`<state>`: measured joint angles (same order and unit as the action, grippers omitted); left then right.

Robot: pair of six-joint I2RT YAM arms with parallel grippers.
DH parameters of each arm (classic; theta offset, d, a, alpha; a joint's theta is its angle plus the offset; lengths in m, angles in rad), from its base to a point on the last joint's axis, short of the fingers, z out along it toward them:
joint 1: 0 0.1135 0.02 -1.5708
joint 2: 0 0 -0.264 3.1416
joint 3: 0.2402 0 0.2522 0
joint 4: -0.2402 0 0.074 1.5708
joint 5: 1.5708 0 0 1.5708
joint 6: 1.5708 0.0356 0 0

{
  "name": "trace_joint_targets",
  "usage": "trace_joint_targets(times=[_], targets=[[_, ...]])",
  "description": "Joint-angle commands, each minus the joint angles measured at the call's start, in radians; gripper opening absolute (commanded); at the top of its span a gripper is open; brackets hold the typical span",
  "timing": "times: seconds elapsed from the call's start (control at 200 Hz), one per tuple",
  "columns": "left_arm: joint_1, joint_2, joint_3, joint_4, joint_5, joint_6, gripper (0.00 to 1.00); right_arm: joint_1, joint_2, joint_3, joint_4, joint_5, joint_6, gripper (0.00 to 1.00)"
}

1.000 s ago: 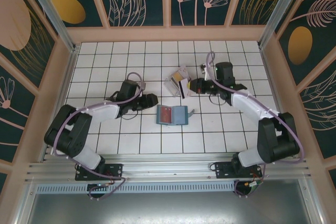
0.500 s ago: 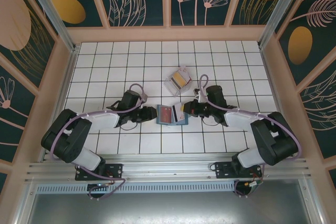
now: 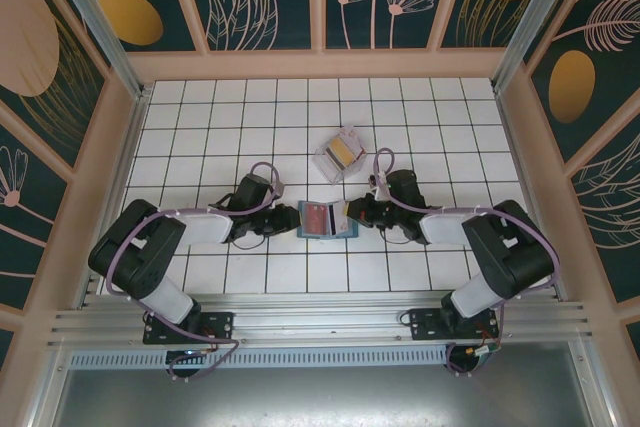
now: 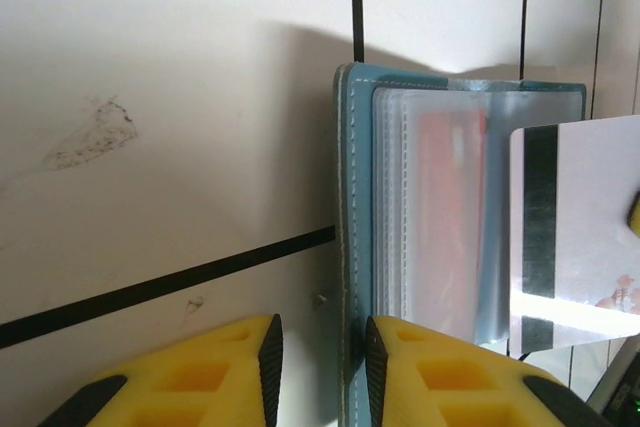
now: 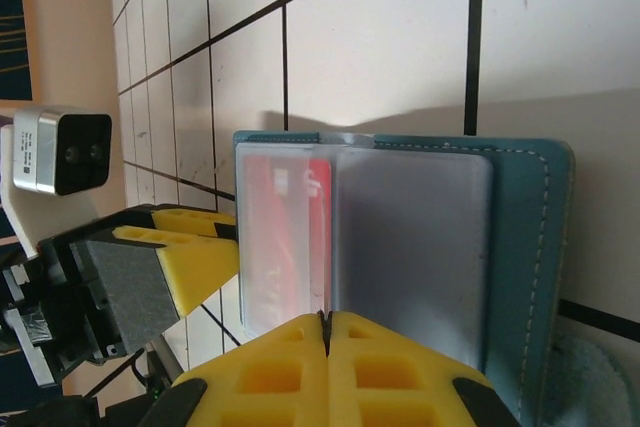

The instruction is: Put the credit cards into the card holder

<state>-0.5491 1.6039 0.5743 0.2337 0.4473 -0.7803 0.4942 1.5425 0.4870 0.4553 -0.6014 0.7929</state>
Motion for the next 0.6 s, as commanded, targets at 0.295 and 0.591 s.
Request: trace_joint_targets(times=[0.295,0.591], targets=[[-0.023,0.036,-0.024,0.056,0.022,-0.028,0.26,0.040,0.072,0.034,0.079,0.009,0.018,0.00],[-0.024,0.028,-0.032,0.053,0.012,-0.029,0.25,0.038,-0.057,0.046,-0.061,0.094,-0.049,0.00]])
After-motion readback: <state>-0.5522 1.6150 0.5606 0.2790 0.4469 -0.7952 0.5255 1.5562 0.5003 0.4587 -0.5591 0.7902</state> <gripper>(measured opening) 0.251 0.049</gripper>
